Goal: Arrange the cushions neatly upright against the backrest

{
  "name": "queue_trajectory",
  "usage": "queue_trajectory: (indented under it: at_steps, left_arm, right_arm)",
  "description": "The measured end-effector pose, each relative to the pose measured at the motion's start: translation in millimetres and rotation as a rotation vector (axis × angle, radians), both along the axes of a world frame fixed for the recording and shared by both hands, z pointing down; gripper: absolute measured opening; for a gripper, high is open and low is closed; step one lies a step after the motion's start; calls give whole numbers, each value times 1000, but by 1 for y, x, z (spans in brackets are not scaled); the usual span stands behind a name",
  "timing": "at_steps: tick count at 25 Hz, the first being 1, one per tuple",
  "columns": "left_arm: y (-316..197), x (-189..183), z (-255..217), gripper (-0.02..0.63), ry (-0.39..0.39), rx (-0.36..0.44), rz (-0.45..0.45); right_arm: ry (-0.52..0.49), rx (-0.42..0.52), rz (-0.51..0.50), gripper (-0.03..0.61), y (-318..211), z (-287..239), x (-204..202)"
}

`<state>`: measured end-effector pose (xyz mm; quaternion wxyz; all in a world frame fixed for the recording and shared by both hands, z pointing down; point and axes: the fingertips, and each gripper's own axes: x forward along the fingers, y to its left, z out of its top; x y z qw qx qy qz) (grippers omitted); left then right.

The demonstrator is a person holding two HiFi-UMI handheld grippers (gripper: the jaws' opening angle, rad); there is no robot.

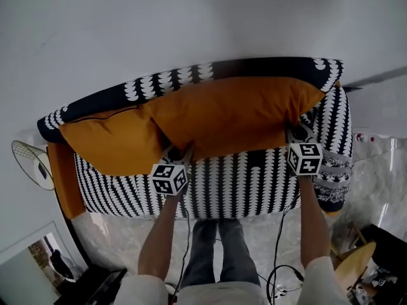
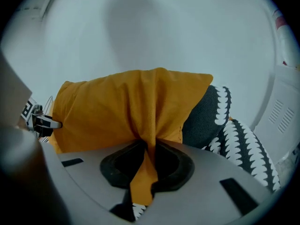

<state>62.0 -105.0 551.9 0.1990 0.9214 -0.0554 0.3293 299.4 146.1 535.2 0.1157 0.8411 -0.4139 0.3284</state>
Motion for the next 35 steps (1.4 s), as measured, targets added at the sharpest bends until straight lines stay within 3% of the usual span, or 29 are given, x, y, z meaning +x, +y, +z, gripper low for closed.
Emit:
queue_trajectory:
  at_steps: [7,14,17,22,25,27,30,31,33,35]
  left_arm:
    - [-22,-2,23,265,-70,-13,-61]
    - [-14,-22,20,319,-112,-1,-47]
    - [-5,-34,10,334,-111,1,-48]
    - [3,-37,-29,333,-43,20,-21]
    - [4,-34,-54,332,0,40,16]
    - [2,-33,-74,314,30,60,37]
    - [1,-34,-110,188,94,94,54]
    - [1,-34,-123,96,117,107,58]
    - [3,-34,-150,45,160,131,70]
    - [10,-36,-176,39,189,160,98]
  right_arm:
    - [26,23,33,181,5,11,8]
    - [20,-5,90,313,23,0,5]
    - [-15,31,130,319,32,-12,-13]
    - [-38,44,95,318,26,-32,-71]
    - [-49,65,80,305,15,-48,-96]
    - [-26,74,74,246,8,-63,-106]
    - [19,111,75,120,0,-95,-116]
    - [31,133,72,72,-3,-108,-119]
    - [56,171,63,41,-8,-135,-127]
    - [83,204,56,34,-10,-162,-135]
